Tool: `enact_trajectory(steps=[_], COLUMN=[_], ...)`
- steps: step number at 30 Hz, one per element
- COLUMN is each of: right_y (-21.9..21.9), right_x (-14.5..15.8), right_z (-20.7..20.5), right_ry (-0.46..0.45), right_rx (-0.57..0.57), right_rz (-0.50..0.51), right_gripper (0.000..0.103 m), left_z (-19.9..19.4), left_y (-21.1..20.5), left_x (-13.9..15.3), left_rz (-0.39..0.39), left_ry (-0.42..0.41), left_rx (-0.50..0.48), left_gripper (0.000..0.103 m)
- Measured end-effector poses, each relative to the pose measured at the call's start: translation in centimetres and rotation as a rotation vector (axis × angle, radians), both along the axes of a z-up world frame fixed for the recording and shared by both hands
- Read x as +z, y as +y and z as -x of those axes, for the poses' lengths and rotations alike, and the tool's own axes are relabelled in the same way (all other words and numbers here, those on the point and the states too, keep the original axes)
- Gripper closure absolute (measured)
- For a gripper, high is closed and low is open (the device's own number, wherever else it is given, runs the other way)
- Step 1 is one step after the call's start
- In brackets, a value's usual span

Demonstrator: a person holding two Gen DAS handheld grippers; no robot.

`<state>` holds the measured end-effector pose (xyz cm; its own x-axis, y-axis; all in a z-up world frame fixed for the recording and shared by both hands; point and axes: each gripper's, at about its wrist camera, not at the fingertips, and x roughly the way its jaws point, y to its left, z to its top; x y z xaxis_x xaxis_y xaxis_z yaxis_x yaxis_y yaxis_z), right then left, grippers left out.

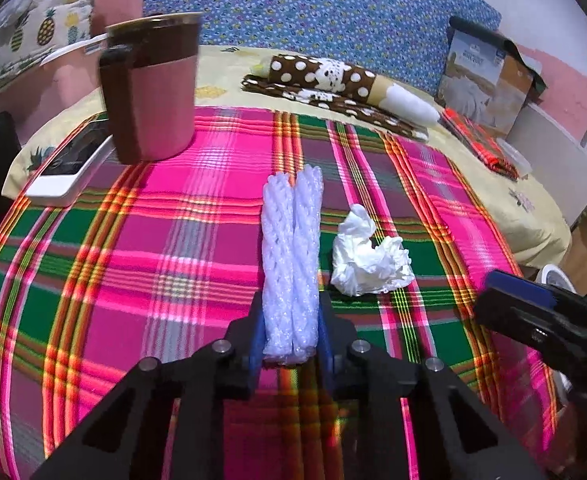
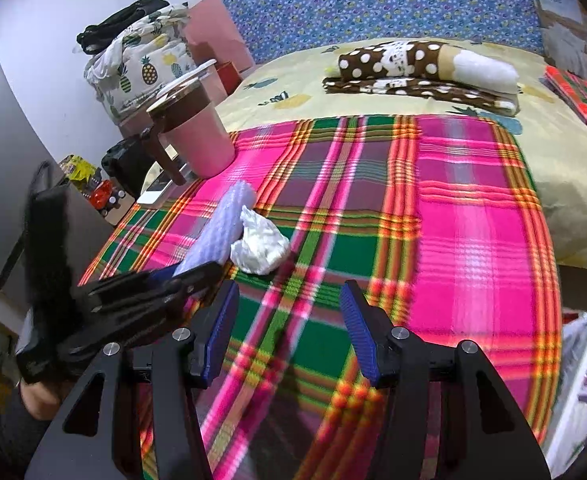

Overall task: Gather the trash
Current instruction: 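Grasp the white foam net sleeve with the left tool while the right tool grasps the crumpled tissue, then carry the foam net and tissue over the white bin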

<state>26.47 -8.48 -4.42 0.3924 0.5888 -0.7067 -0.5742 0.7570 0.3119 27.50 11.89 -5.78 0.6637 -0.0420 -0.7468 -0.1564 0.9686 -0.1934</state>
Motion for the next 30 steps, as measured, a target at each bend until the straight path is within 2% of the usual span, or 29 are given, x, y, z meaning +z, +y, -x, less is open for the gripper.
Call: enact_trajectory(steps=[10,11,13,15,18,30], right_y=[3.6,3.9,4.4,4.6,4.3,-0.5], right_x=[-1.7,-1.9,-2.1,-2.0,-1.6,0.7], right_z=[-2.5,-2.6,-2.7,-2.5,-2.2,1.4], right_ry=[0.04,0.038,0.042,0.035,0.021,-0.021], right_rx=[0.031,0.034,0.035,0.037,0.037,-0.021], right_rz=[0.033,0.039,0.054,0.059,0.055,-0.002], right_gripper=[0.05,0.053,0.067,0.076,0.079,0.081], left_z=[1.8,1.9,1.7,1.7,1.7,3.5], left_y=[2.3,2.5,2.5,2.6,2.5,-0.5], left_x=[0.9,0.9,0.8,0.7,0.7,2.3], left_rz=[0.028,0.027,0.029,0.031,0.032,0.005], left_ry=[-0.037,-0.036,-0.033,-0.029,-0.029,-0.051], left_rx=[0.043,0.047,0.048,0.049,0.045,0.008], left_gripper=[0.079,0.079,0.079,0.079,0.079,0.079])
